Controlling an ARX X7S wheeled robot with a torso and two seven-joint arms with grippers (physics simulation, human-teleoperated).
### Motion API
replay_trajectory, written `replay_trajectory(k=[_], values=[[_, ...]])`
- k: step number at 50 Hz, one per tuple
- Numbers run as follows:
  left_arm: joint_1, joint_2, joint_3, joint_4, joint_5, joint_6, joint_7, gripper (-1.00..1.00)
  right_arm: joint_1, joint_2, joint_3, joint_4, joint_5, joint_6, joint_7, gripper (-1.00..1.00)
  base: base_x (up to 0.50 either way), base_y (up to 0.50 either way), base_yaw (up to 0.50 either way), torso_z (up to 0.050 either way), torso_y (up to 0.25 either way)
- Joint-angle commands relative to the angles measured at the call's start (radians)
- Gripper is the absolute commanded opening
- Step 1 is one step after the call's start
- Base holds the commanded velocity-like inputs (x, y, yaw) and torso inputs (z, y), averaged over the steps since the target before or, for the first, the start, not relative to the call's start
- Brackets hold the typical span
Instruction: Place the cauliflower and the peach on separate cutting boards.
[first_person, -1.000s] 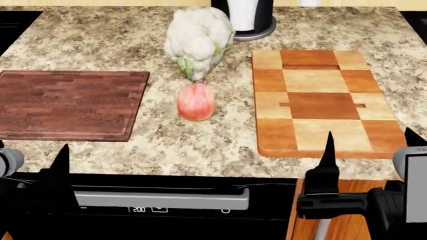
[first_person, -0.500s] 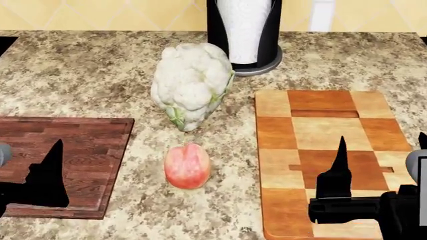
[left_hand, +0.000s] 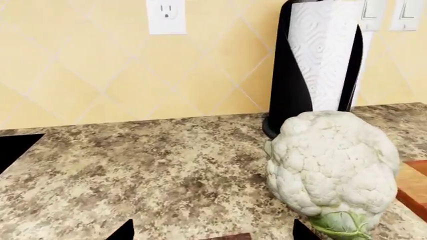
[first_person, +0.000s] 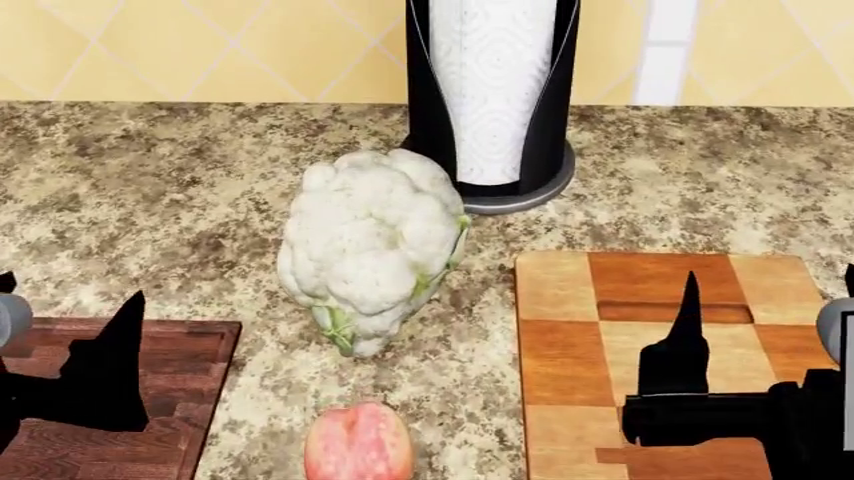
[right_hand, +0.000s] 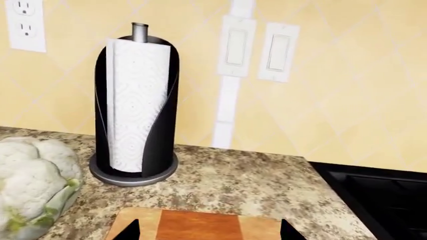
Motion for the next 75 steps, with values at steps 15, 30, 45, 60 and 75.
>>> replay_trajectory(k=[15, 30, 45, 60, 75], values=[[-0.041, 0.000, 0.105, 0.132, -0.227, -0.178, 0.064, 1.00, -0.005, 0.023, 0.003, -0.023, 0.013, 0.016, 0.020, 1.00, 0.00, 0.00, 0.00, 0.000, 0.000], [-0.164, 0.055, 0.261, 0.047, -0.236, -0.252, 0.070, 1.00, -0.028, 0.026, -0.010, -0.017, 0.014, 0.005, 0.021, 1.00, 0.00, 0.00, 0.00, 0.000, 0.000], [-0.210, 0.059, 0.386, -0.003, -0.198, -0.267, 0.060, 1.00, -0.099, 0.017, -0.033, 0.007, -0.016, -0.070, 0.009, 1.00, 0.00, 0.00, 0.00, 0.000, 0.000], [-0.224, 0.043, 0.561, -0.070, -0.090, -0.193, 0.085, 1.00, -0.113, 0.013, -0.016, -0.008, 0.008, -0.061, 0.014, 1.00, 0.00, 0.00, 0.00, 0.000, 0.000], [-0.247, 0.052, 0.654, -0.150, -0.045, -0.156, 0.113, 1.00, -0.125, 0.022, -0.005, -0.026, 0.027, -0.045, 0.022, 1.00, 0.00, 0.00, 0.00, 0.000, 0.000]])
